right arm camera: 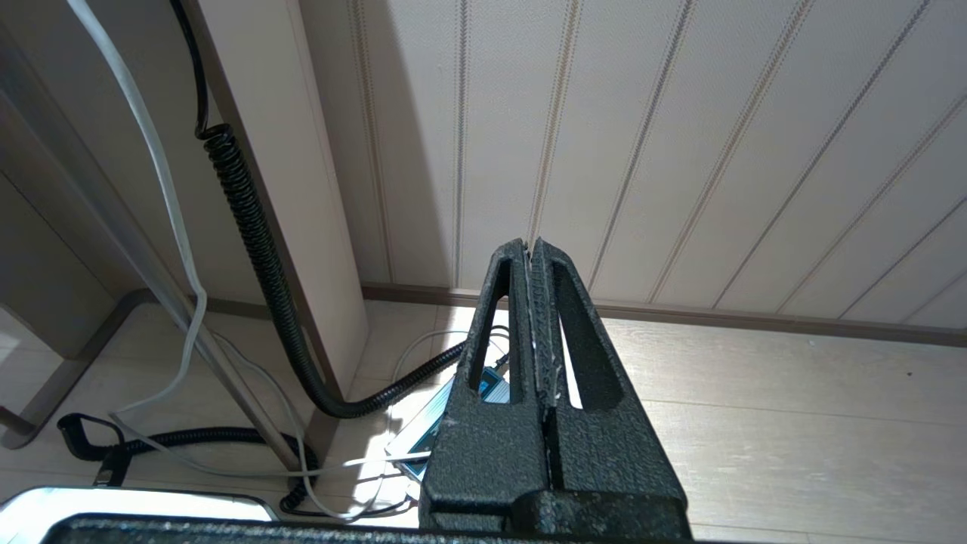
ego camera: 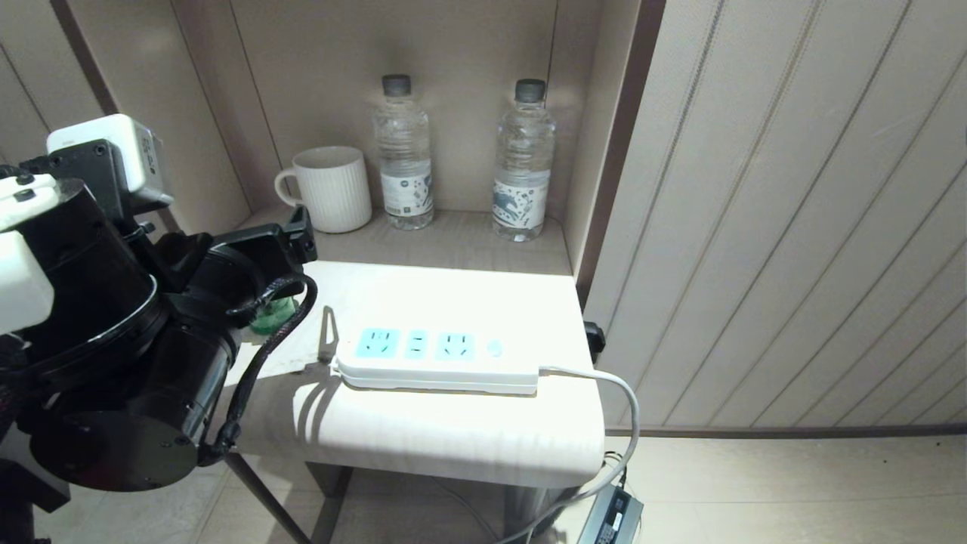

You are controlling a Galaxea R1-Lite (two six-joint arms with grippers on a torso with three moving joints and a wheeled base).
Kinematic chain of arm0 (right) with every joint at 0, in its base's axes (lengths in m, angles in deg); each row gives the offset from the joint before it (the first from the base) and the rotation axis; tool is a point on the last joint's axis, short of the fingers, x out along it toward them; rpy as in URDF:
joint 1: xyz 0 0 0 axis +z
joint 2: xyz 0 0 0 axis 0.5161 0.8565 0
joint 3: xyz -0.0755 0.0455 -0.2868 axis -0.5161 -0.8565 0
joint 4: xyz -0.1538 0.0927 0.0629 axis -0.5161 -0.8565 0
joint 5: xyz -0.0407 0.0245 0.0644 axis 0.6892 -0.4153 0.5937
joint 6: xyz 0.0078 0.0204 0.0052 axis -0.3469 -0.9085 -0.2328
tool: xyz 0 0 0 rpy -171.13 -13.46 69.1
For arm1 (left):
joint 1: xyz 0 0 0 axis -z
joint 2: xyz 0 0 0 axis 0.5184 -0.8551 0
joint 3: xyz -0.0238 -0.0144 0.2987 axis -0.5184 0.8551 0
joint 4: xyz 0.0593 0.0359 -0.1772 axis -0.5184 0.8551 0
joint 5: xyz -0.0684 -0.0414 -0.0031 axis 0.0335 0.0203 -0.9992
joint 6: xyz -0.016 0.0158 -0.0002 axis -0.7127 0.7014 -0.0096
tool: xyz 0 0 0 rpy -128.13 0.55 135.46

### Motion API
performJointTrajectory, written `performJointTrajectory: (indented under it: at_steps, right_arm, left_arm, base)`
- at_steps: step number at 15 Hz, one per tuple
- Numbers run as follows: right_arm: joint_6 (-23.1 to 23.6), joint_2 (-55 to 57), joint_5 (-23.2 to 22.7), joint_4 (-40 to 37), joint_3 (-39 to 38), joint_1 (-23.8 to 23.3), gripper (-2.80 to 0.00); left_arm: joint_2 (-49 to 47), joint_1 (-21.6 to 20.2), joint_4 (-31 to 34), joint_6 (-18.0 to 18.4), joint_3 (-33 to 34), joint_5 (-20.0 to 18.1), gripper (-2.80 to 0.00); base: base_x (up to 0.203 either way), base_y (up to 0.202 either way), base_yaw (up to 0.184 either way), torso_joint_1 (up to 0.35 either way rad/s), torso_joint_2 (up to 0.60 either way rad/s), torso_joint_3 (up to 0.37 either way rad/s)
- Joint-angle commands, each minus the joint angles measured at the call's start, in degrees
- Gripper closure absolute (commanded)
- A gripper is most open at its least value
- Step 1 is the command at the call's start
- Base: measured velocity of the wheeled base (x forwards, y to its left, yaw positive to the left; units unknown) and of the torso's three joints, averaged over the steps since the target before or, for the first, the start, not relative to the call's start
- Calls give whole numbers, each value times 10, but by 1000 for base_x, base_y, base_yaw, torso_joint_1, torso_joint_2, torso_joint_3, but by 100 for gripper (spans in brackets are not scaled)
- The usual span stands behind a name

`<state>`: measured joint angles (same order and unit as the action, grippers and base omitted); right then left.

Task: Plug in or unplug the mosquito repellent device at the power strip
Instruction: Pick up the mosquito repellent liquid

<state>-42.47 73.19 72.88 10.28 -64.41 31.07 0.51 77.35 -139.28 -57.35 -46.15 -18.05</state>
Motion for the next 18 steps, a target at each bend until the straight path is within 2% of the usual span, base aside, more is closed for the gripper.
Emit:
performJointTrajectory:
  at_steps: [1, 4, 10, 12, 13, 16, 18]
  right_arm:
    - [0, 0, 0, 0, 0, 0, 0]
    - [0, 0, 0, 0, 0, 0, 0]
    - [0, 0, 0, 0, 0, 0, 0]
    - [0, 0, 0, -1, 0, 0, 0]
    - [0, 0, 0, -1, 0, 0, 0]
    - [0, 0, 0, -1, 0, 0, 0]
    - [0, 0, 0, 0, 0, 0, 0]
  left_arm:
    - [-10, -14, -10, 0, 8, 3, -280]
    - [-13, -33, -30, 1, 27, -10, -280]
    - [-41, -37, -56, 1, 27, -12, -280]
    - [-66, -49, -72, 2, 24, -14, -280]
    - [-73, -67, -79, 2, 24, -24, -280]
    - [-77, -88, -101, 3, 29, -42, -280]
    - [-77, -89, -102, 3, 29, -43, -280]
  base:
    - [0, 0, 0, 0, 0, 0]
    - [0, 0, 0, 0, 0, 0]
    - [0, 0, 0, 0, 0, 0]
    - [0, 0, 0, 0, 0, 0]
    - [0, 0, 0, 0, 0, 0]
    - [0, 0, 0, 0, 0, 0]
    - [0, 0, 0, 0, 0, 0]
